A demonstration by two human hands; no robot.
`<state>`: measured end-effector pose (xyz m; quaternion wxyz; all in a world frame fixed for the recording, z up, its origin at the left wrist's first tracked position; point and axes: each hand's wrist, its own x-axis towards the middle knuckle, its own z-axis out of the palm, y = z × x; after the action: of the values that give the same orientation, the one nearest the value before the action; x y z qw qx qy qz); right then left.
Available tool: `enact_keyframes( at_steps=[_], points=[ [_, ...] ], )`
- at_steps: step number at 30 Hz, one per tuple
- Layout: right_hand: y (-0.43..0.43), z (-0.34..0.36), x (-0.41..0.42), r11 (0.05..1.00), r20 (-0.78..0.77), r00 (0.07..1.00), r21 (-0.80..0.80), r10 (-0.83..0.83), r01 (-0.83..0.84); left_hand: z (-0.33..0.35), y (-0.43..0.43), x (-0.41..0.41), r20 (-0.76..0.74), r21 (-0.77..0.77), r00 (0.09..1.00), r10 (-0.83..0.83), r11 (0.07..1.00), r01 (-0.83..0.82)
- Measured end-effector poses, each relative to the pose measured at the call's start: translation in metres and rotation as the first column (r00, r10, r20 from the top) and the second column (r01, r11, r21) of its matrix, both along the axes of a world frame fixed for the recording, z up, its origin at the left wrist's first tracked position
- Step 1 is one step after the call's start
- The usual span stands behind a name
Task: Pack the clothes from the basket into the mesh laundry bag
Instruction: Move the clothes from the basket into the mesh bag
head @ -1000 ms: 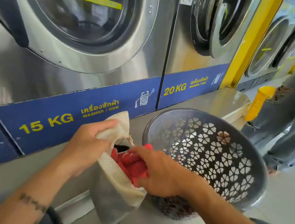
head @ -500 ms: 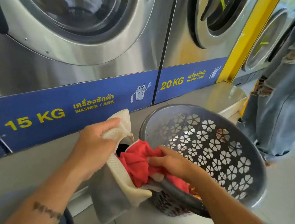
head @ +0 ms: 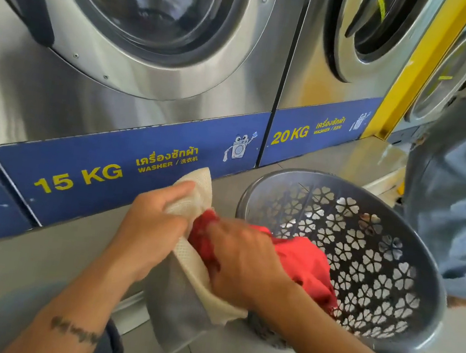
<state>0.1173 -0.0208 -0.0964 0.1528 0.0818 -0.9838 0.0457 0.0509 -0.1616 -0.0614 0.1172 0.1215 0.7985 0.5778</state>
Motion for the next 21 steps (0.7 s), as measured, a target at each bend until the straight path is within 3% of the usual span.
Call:
enact_keyframes(
  at_steps=[1,3,6,9,10,12,14,16,17,18,19,21],
  points=[
    [-0.002,-0.003,-0.001,0.994,0.136,0.985,-0.041,0.11,-0.106,0.002,-0.002,0.001,0.008,0.011,1.0,0.007,1.0,-0.007],
    [0.005,0.005,-0.001,0.944,0.32,0.912,-0.287,0.257,-0.166,0.002,-0.005,0.0,0.008,0.0,1.0,0.016,1.0,-0.016],
    [0.033,0.016,-0.006,0.825,0.301,0.932,-0.564,0.2,0.004,-0.004,-0.01,-0.003,-0.005,-0.07,0.999,0.047,0.996,-0.048],
    [0.059,0.0,-0.01,0.834,0.126,0.989,-0.535,-0.08,0.136,-0.007,-0.011,-0.007,-0.003,-0.085,0.997,0.074,0.994,-0.074],
    [0.065,-0.006,-0.01,0.849,0.171,0.973,-0.481,-0.153,0.218,-0.007,-0.01,-0.007,0.0,-0.075,0.997,0.072,0.995,-0.072],
    [0.079,-0.022,-0.012,0.797,0.401,0.873,-0.411,-0.278,0.443,-0.007,-0.007,-0.004,0.002,-0.066,0.998,0.057,0.996,-0.057],
    [0.089,-0.033,-0.011,0.638,0.625,0.755,-0.503,-0.196,0.583,-0.008,-0.004,-0.002,-0.005,-0.062,0.999,0.047,0.997,-0.047],
    [0.092,-0.038,-0.008,0.308,0.678,0.726,-0.719,0.114,0.623,-0.01,-0.002,-0.002,-0.009,-0.048,0.999,0.041,0.998,-0.041],
    [0.093,-0.039,-0.007,0.2,0.652,0.732,-0.758,0.199,0.621,-0.011,-0.001,-0.001,-0.011,-0.046,0.999,0.036,0.998,-0.036],
    [0.093,-0.039,-0.006,0.173,0.632,0.747,-0.775,0.208,0.608,-0.012,0.0,-0.001,-0.013,-0.045,0.999,0.031,0.998,-0.032],
    [0.092,-0.039,-0.006,0.206,0.623,0.764,-0.78,0.166,0.591,-0.012,0.0,0.0,-0.022,-0.046,0.999,0.028,0.999,-0.029],
    [0.086,-0.037,-0.007,0.367,0.593,0.804,-0.758,0.044,0.539,-0.013,0.003,0.002,-0.039,-0.062,0.999,0.025,0.998,-0.028]
  ],
)
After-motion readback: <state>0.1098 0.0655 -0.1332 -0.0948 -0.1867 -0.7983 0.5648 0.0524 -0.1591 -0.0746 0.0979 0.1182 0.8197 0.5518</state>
